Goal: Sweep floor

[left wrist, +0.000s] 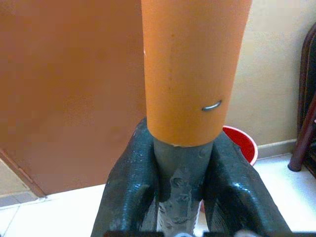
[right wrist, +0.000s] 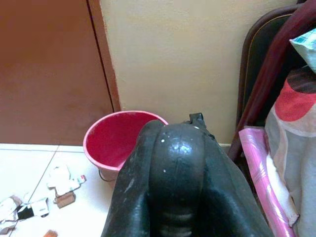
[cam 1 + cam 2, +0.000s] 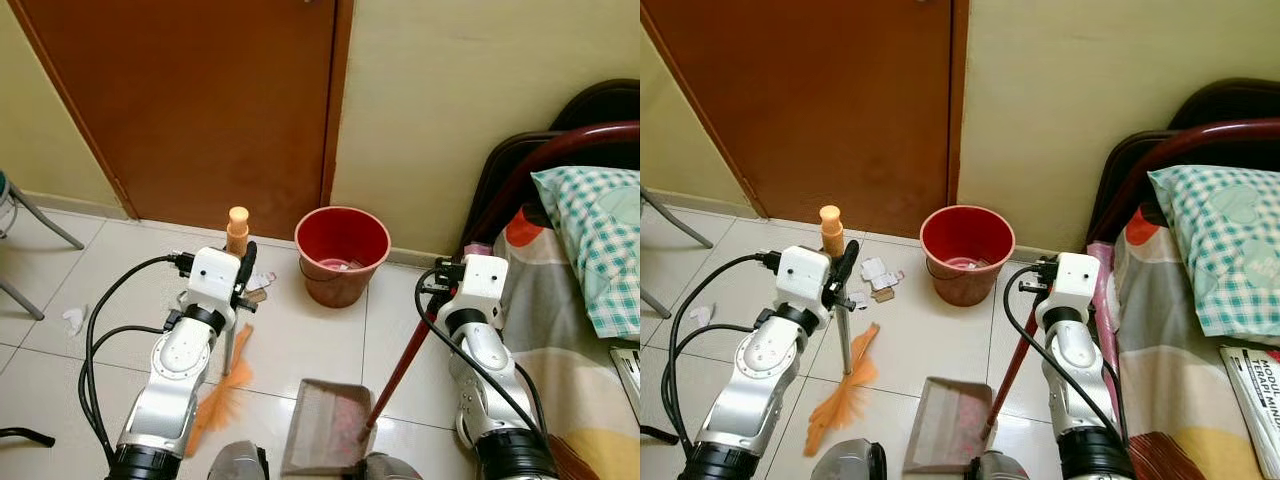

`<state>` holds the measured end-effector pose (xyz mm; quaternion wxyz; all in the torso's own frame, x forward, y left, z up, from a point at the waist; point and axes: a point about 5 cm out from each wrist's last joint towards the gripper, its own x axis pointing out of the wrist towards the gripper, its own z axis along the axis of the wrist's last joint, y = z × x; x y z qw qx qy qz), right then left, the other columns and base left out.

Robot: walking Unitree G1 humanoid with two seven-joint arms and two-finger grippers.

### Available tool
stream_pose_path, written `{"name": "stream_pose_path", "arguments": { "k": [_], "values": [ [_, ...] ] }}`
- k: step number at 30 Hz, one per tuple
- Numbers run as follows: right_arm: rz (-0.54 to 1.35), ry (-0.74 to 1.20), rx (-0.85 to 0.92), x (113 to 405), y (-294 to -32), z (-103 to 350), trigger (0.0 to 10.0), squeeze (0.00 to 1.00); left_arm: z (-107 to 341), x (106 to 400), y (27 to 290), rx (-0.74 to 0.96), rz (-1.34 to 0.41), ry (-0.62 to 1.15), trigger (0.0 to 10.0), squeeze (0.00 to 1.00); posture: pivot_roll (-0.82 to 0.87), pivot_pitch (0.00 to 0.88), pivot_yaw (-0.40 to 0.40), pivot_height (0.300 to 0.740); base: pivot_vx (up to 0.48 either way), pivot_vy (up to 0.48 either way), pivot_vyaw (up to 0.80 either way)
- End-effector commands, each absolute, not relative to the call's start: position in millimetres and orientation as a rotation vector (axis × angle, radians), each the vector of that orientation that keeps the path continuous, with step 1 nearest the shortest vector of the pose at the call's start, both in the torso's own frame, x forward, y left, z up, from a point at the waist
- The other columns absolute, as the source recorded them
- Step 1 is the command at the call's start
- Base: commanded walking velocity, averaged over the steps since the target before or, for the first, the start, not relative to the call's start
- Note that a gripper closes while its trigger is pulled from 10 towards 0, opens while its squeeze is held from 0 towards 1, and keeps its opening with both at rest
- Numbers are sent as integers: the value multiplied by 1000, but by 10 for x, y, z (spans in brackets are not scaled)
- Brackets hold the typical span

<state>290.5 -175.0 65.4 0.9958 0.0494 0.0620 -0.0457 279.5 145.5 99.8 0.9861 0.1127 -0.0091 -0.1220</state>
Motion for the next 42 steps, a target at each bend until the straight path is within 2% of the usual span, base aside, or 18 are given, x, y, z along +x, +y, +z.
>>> {"name": "stream_pose_path", "arguments": {
  "k": [1,28,42],
  "values": [
    [-99,101,110,2933,-1775,697,10000,0,1097,2835,1457,230,-230,-71,10000,0,133,9,-51,740,0,0,0],
    [-79,90,117,2992,-1707,732,10000,0,1124,2840,1421,211,-233,-94,10000,0,127,17,-52,740,0,0,-41],
    [-63,76,132,3045,-1619,808,10000,0,1162,2820,1378,205,-225,-113,10000,0,68,45,-62,740,0,285,0]
  ]
}}
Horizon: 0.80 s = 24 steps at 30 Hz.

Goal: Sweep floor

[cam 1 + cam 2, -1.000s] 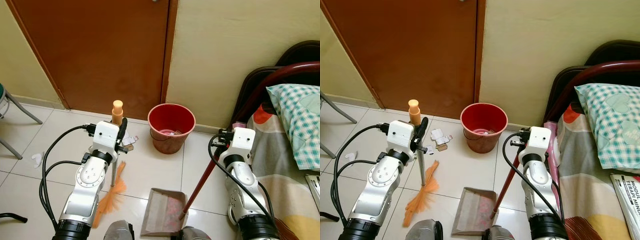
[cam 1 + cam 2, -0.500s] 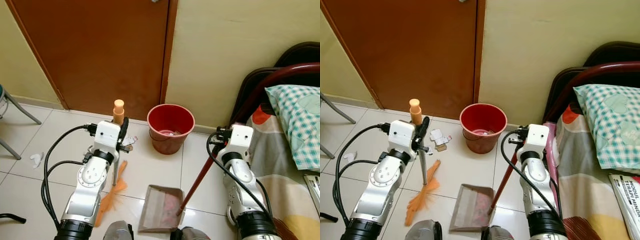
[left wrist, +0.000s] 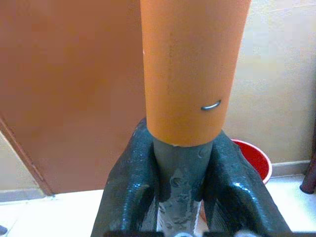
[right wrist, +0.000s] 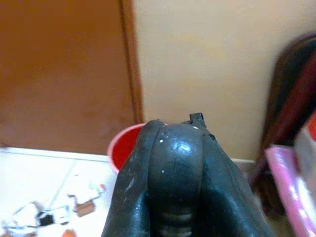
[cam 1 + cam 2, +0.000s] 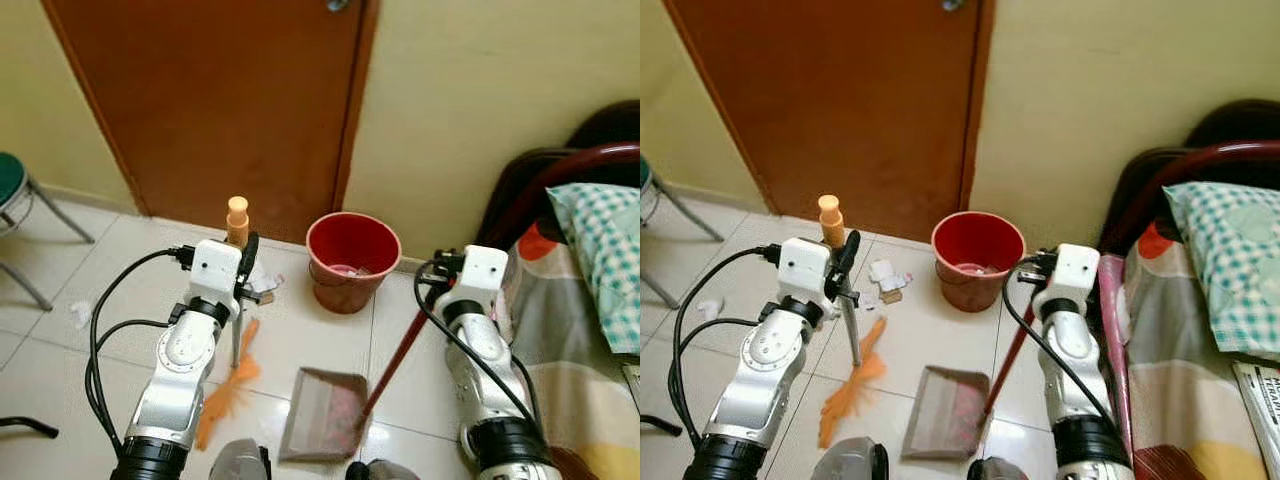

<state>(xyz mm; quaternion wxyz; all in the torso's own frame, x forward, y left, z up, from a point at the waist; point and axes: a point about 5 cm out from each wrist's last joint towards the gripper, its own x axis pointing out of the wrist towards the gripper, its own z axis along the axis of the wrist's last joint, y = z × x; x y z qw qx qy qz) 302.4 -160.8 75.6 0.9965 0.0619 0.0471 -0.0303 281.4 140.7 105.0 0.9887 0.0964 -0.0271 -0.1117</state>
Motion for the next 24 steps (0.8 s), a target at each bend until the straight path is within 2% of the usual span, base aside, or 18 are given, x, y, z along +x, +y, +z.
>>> {"name": "stream_pose_path", "arguments": {
  "k": [1,24],
  "values": [
    [-56,73,132,3044,-1604,818,10000,0,1178,2815,1362,212,-232,-120,10000,0,59,52,-60,740,0,304,0],
    [-64,77,122,3018,-1619,807,10000,0,1214,2830,1344,215,-254,-121,10000,0,51,65,-41,740,0,307,0]
  ]
}}
